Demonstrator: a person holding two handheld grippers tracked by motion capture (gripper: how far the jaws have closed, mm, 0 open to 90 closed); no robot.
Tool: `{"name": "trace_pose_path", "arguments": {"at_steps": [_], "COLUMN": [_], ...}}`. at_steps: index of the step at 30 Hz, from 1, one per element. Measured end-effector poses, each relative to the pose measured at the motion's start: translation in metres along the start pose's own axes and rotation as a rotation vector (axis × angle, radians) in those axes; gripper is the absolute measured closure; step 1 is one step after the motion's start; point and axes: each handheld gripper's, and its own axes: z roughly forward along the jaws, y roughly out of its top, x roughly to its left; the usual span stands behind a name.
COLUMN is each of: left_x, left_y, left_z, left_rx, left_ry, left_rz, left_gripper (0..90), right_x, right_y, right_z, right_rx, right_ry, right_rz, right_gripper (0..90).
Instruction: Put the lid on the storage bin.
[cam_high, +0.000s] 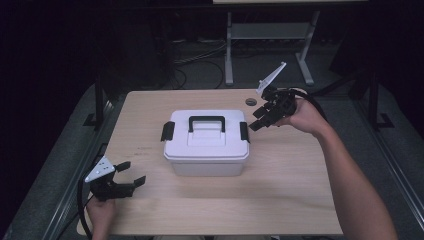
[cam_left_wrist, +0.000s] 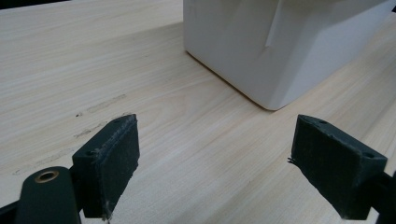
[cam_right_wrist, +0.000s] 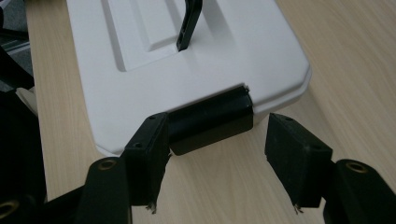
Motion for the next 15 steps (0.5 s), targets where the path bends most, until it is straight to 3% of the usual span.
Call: {"name": "trace_pose_path", "arguments": {"at_steps": [15], "left_x": [-0.001], "left_y": [0.000], "left_z": [0.000], "left_rx": [-0.001], "left_ry": [0.002], "left_rz": [-0.003], "left_gripper": [14.7], "right_x": [0.000], "right_y": [-0.024], "right_z": [-0.006], "right_rx": [-0.012], "right_ry": [-0.015], "right_rz": [0.044], "right_gripper": [36.0]}}
